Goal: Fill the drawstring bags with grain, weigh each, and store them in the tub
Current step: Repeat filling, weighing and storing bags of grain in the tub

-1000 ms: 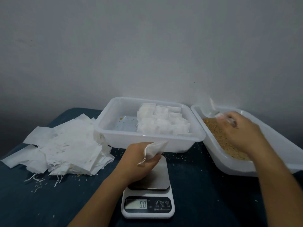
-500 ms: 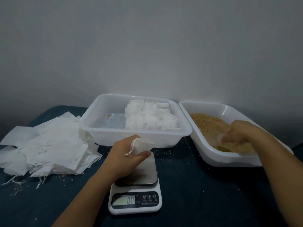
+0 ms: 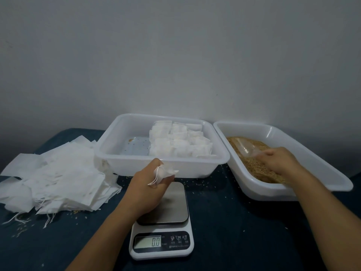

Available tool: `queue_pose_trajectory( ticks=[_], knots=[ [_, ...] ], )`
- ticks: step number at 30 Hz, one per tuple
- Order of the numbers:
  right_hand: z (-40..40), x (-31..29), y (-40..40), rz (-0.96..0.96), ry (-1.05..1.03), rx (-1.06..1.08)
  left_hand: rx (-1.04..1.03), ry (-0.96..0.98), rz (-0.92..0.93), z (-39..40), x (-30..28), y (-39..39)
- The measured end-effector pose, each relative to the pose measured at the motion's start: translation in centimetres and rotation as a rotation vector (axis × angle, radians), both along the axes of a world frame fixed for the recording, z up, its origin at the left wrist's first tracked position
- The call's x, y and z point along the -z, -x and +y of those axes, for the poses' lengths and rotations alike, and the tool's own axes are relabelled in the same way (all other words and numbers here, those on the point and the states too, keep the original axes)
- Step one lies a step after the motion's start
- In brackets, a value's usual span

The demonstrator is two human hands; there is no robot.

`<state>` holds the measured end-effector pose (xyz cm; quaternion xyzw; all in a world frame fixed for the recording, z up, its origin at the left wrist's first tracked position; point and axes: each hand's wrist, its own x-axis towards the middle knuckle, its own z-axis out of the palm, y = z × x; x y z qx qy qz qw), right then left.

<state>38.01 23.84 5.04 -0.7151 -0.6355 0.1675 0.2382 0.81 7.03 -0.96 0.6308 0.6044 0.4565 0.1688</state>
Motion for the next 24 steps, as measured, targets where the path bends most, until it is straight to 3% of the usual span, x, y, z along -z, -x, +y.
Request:
queue_pose_trajectory(
  ticks=[7,12,17,24],
  knots=[
    [-3.9,-1.8,2.8,0.164,-0.303,-0.02,0.02,0.051,-0.028,0.0,0.2,0.1],
    [-7.7,-3.6,5.0,0.275,-0.291,-0.226,0.021,0.013,0.036,-0.3,-0.3,0.2],
    [-10.6,-5.1,5.9,0.01,-0.033,-0.518,-0.03,-0.009,0.114,-0.2,-0.3,0.5],
    [-12.5,-7.0,6.8,-0.055,-0.073,-0.665,-0.068,-0.039,0.021,-0.1,-0.5,0.5]
  ],
)
